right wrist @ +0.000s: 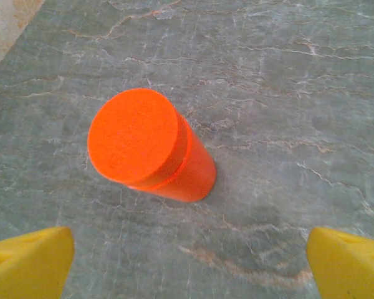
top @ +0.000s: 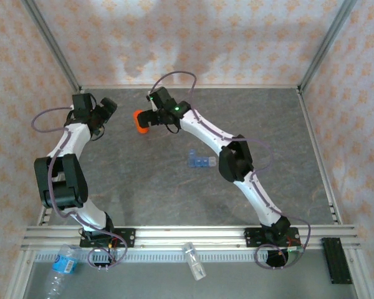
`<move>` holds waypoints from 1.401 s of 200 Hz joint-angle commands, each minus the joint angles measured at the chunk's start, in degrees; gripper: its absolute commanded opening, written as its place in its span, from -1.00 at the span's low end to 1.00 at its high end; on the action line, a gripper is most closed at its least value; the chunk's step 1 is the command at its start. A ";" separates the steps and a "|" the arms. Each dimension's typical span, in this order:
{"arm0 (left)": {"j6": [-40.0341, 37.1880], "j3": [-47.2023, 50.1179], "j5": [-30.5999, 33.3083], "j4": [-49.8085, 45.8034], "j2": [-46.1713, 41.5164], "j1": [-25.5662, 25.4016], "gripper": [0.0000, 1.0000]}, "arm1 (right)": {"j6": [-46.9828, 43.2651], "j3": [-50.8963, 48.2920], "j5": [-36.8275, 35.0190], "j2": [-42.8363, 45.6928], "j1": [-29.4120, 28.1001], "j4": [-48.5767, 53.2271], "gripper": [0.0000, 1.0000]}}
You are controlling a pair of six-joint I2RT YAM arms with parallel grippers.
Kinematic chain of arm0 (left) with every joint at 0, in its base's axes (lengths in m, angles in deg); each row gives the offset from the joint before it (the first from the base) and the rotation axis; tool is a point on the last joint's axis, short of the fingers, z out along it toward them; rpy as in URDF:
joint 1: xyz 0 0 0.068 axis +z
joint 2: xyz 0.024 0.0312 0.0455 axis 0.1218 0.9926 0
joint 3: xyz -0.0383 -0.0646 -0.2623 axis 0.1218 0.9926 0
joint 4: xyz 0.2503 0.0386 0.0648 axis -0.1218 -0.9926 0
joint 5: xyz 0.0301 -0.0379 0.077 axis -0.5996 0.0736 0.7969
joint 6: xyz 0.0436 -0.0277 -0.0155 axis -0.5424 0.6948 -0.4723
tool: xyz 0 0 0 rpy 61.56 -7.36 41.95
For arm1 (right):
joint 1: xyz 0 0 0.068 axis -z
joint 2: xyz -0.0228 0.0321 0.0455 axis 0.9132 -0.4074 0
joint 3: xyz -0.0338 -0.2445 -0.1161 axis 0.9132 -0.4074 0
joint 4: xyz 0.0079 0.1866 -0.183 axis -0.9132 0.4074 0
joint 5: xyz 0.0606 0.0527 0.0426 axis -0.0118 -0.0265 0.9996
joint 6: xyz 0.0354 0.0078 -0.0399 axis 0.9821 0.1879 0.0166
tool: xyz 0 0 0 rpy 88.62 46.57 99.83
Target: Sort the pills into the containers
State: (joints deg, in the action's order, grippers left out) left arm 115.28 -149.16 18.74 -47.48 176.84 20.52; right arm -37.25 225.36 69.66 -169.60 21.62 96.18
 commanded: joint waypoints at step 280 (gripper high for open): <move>3.47 5.21 -11.57 3.70 -0.31 2.04 1.00 | 1.55 16.76 -2.97 -12.98 -2.07 -9.17 -0.09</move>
State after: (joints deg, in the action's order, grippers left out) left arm 118.62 -144.83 9.17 -44.51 178.04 21.78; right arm -34.69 240.24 67.08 -186.69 19.61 83.81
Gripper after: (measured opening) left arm 0.998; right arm 0.511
